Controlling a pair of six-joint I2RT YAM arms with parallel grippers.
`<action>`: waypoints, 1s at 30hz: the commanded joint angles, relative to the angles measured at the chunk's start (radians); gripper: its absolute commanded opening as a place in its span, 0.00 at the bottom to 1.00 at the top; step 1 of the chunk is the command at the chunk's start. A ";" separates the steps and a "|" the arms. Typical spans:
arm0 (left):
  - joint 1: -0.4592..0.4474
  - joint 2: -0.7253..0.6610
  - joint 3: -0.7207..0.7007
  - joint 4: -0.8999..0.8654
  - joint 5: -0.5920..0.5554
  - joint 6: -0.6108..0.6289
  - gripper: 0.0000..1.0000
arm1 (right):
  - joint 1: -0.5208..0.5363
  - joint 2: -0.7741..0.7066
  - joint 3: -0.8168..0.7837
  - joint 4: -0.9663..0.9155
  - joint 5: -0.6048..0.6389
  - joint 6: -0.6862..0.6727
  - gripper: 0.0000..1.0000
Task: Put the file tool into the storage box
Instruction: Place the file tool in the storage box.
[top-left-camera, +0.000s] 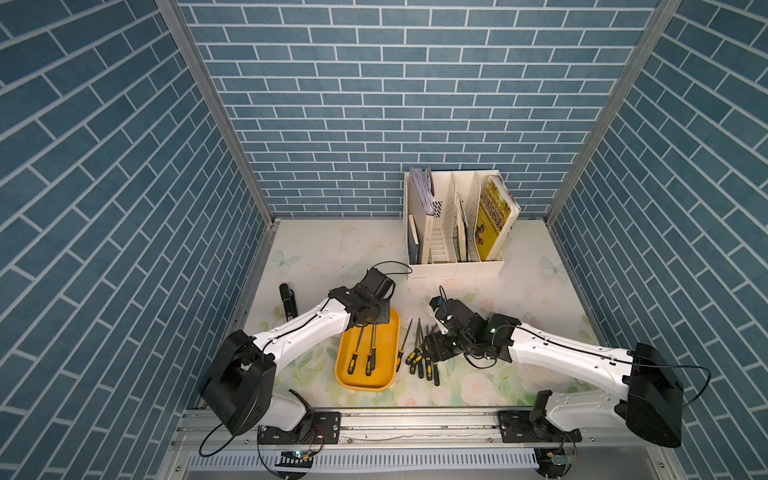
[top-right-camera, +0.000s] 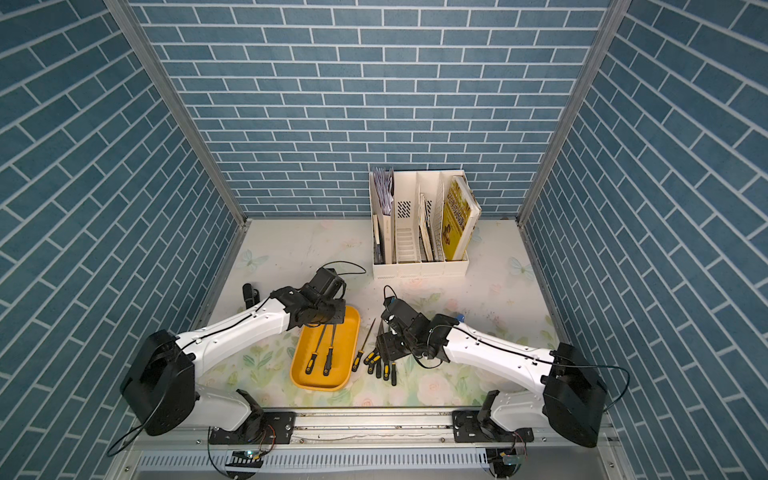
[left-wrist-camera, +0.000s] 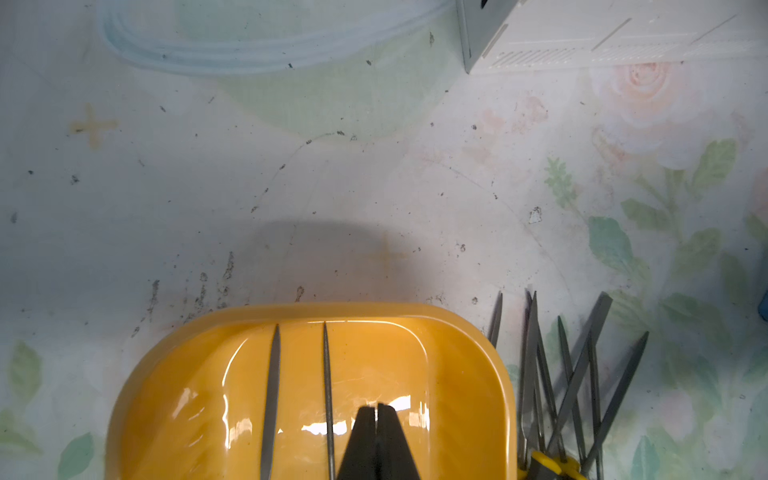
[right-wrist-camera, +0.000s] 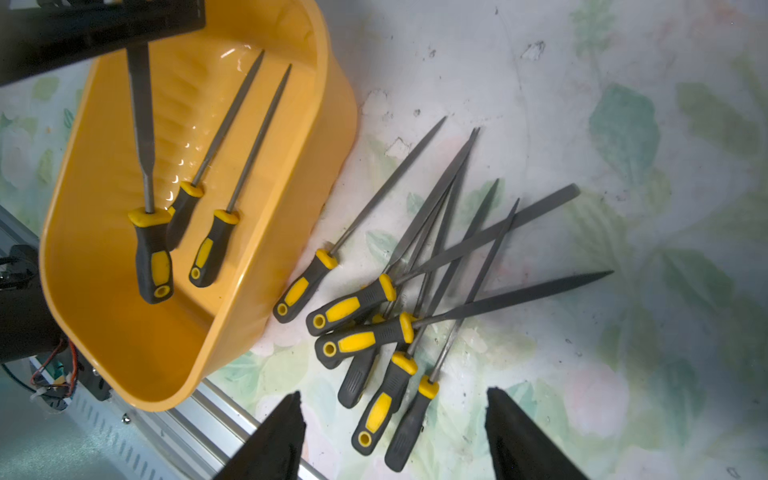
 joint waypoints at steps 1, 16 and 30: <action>-0.016 0.019 -0.015 0.017 -0.017 0.006 0.00 | -0.004 0.017 -0.010 0.021 -0.010 -0.032 0.72; -0.015 -0.047 -0.101 -0.076 -0.126 0.038 0.00 | -0.004 0.030 -0.064 0.050 -0.019 -0.032 0.72; -0.015 0.000 -0.146 -0.002 -0.129 0.005 0.24 | -0.004 0.080 -0.086 0.021 -0.014 -0.026 0.65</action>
